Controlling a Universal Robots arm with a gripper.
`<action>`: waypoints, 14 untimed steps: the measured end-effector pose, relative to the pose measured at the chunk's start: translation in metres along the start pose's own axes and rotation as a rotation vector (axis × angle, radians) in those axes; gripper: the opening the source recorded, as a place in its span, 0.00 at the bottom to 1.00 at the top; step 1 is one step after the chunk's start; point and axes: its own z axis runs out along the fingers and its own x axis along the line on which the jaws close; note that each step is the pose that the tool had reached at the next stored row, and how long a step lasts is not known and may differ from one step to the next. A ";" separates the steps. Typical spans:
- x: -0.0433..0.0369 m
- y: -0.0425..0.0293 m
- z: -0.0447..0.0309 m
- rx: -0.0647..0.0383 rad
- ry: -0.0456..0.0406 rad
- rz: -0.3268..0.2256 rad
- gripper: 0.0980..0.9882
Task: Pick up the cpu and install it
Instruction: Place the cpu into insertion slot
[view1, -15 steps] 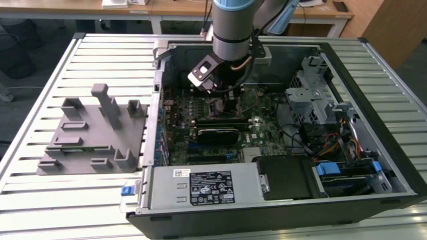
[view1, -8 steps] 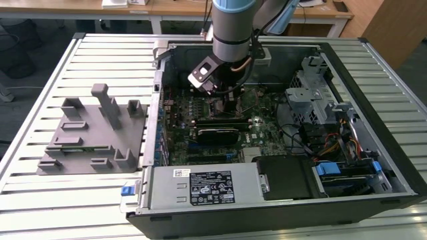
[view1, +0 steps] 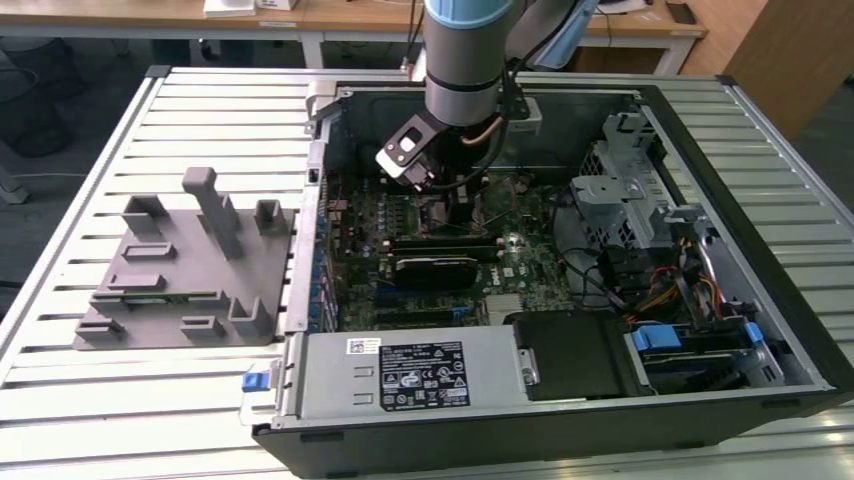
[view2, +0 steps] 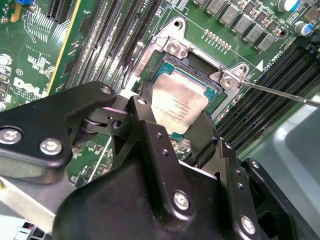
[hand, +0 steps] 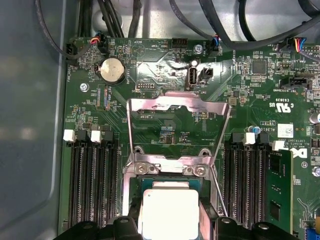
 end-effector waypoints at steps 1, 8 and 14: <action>0.0000 0.0000 0.0001 0.000 0.0000 0.000 0.49; 0.0001 0.0000 0.0004 0.000 0.0004 0.000 0.49; 0.0001 0.0000 0.0006 0.000 0.0006 0.000 0.57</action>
